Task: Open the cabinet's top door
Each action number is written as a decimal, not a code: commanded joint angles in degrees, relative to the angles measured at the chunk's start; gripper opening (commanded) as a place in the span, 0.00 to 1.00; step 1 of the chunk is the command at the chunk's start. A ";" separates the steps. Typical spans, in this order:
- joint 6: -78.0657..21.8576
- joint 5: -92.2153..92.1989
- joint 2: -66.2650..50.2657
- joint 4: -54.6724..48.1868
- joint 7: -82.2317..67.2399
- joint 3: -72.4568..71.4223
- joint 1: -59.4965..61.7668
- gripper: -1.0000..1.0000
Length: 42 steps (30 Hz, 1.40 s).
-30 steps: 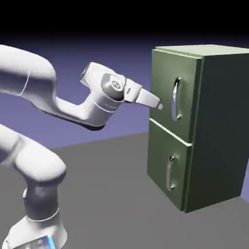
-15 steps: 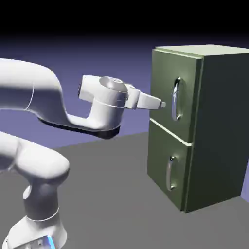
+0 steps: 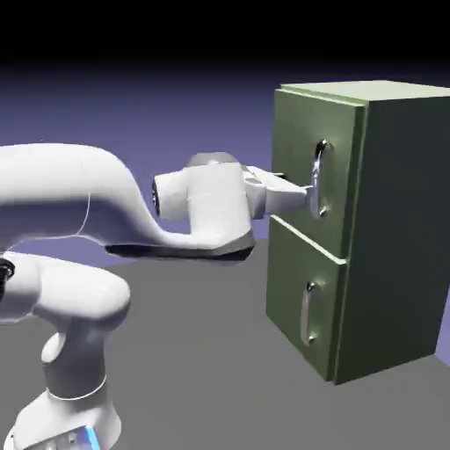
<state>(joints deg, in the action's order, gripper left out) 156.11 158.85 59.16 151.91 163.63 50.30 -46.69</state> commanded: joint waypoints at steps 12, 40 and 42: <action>-7.69 -3.95 -6.82 -1.54 2.37 -2.15 -1.81 0.00; -14.73 -52.24 -2.96 12.98 2.61 -60.25 41.68 0.00; -15.07 -56.75 -1.80 13.35 1.29 -63.87 43.52 0.00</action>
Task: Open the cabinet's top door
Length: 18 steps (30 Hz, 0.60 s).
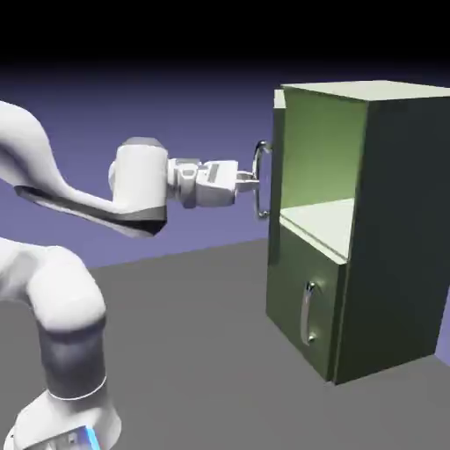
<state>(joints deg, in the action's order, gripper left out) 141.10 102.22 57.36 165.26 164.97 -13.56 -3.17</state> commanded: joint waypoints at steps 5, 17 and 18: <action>-7.63 -12.57 1.62 0.66 -5.20 -6.49 -2.10 0.00; -35.11 -40.48 -5.27 -8.77 -9.92 -28.44 -2.58 0.00; -37.60 -42.25 -6.44 -10.34 -9.86 -30.46 -1.74 0.00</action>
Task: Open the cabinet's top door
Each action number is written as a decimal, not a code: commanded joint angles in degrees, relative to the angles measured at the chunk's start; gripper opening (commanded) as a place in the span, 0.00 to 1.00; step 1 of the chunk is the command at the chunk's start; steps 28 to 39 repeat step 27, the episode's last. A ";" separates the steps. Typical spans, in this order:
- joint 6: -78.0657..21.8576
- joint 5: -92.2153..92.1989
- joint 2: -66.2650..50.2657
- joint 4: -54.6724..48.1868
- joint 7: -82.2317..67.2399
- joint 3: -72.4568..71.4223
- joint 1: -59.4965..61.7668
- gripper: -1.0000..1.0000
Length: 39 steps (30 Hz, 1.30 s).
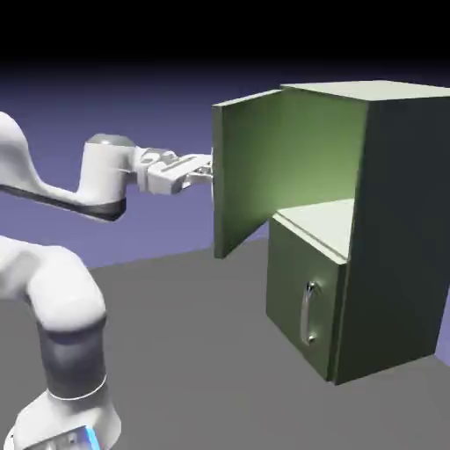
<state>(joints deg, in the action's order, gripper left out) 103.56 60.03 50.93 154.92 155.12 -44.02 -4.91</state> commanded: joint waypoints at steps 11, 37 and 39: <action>-24.48 -13.01 -11.87 -20.19 2.03 -22.80 17.75 0.00; -41.37 -23.29 -9.32 -42.97 -0.80 -47.21 47.80 1.00; -41.37 -23.29 -9.32 -42.97 -0.80 -47.21 47.80 1.00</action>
